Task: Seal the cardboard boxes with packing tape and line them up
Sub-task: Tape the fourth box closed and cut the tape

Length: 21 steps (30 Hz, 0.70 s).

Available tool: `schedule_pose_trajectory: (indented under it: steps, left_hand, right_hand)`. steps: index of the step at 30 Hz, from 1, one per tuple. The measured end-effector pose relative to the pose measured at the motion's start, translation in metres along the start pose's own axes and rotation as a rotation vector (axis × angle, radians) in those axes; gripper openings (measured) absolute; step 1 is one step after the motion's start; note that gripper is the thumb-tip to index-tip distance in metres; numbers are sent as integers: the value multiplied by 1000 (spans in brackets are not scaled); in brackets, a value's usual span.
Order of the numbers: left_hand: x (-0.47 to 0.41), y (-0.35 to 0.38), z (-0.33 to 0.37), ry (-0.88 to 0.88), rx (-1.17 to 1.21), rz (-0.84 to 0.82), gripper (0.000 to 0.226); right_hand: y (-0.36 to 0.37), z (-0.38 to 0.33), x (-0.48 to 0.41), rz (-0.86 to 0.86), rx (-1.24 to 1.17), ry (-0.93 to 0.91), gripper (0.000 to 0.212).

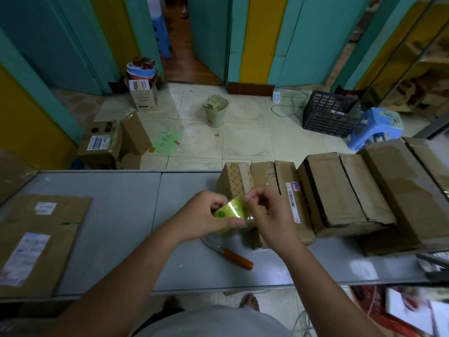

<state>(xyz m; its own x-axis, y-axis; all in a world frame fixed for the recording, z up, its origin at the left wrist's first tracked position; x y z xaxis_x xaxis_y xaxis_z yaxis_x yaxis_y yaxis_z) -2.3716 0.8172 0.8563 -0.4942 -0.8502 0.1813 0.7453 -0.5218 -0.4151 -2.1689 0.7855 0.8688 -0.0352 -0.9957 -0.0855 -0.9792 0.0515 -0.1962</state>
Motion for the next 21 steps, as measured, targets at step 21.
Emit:
schedule_pose_trajectory:
  steps: [21]
  left_hand:
    - [0,-22,-18,-107,-277,59,53]
  right_hand:
    - [-24,-1,-10,154,-50,121,11]
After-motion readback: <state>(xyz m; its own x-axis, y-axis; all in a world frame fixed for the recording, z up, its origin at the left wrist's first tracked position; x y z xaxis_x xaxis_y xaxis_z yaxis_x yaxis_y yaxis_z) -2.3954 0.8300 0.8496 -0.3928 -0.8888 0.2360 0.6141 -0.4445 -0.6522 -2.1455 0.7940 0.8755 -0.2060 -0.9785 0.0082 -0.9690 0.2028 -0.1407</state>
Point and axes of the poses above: each hand's wrist, its own x-axis away from the middle knuckle, its own y-axis out of the palm, z = x × y, the point moved 1 cm from there along -x, towards the middle knuckle, and after that the axes turned 7 degrees about -x, right-handed, at the moved point
